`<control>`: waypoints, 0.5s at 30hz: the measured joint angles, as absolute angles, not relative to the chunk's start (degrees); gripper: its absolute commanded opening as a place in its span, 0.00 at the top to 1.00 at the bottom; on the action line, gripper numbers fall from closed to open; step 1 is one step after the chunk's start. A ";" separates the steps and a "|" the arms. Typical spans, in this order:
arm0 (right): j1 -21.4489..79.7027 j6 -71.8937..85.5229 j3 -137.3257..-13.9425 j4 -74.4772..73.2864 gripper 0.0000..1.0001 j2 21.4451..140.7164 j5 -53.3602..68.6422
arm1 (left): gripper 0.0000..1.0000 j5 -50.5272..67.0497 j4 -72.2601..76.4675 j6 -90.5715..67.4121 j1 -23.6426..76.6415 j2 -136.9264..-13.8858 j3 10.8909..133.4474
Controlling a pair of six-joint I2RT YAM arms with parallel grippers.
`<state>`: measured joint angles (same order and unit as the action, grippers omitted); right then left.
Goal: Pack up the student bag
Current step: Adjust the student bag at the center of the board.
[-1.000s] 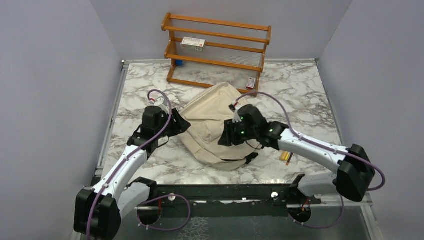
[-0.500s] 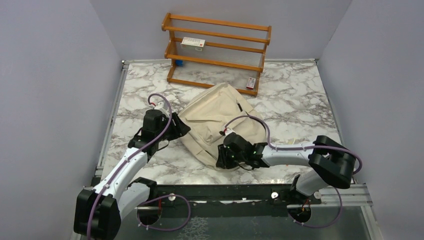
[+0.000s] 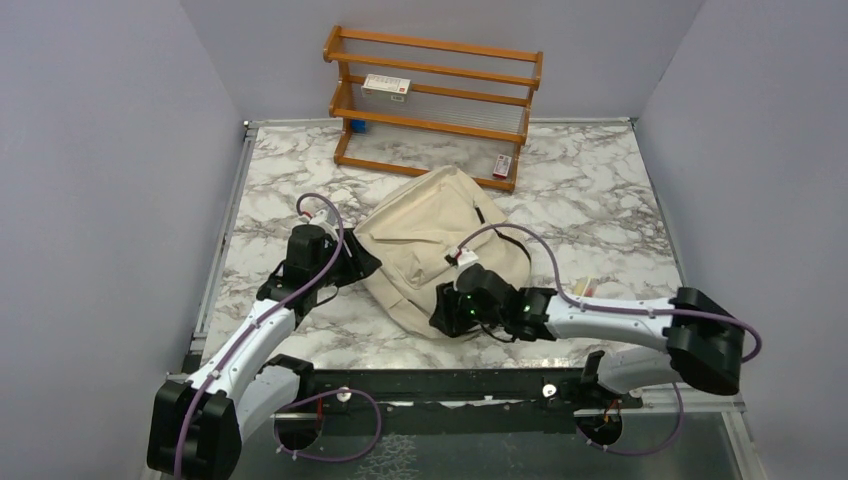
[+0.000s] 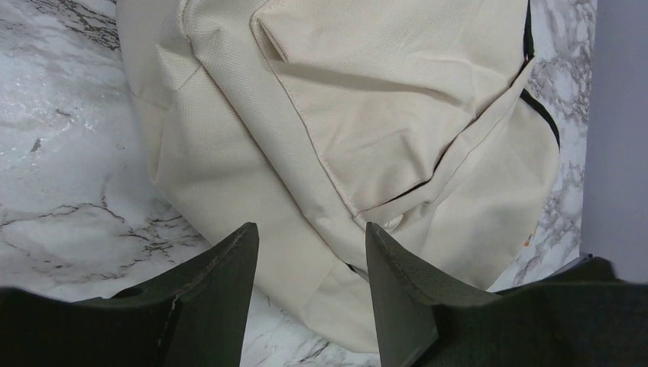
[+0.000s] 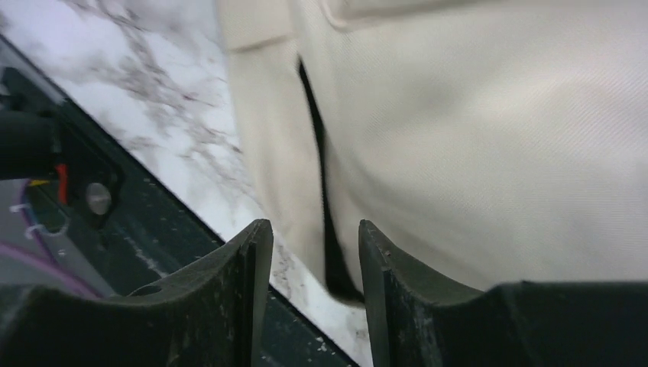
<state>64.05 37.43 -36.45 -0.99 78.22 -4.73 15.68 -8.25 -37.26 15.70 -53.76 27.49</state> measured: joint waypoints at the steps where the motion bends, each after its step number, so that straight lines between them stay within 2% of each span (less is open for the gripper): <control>1: 64.05 37.06 -37.19 -2.24 0.47 76.03 -5.28 | 0.45 15.73 -8.19 -37.30 15.70 -53.56 27.24; 5: 64.05 35.05 -41.95 -6.68 0.42 68.45 -9.47 | 0.45 15.90 -7.86 -37.39 15.70 -53.17 26.46; 10: 62.17 32.29 -50.83 -15.97 0.42 65.56 -18.92 | 0.45 16.58 -7.40 -37.28 15.70 -53.23 26.44; 12: 58.19 30.55 -53.39 -19.03 0.42 65.14 -20.56 | 0.43 16.84 -7.31 -37.21 15.70 -53.32 26.46; 15: 46.65 27.09 -55.92 -22.00 0.40 65.63 -20.12 | 0.39 17.43 -7.14 -37.04 15.73 -53.74 26.48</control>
<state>46.65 27.09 -55.92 -22.00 65.63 -20.12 17.43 -7.14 -37.04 15.73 -53.74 26.48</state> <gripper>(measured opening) 0.580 0.567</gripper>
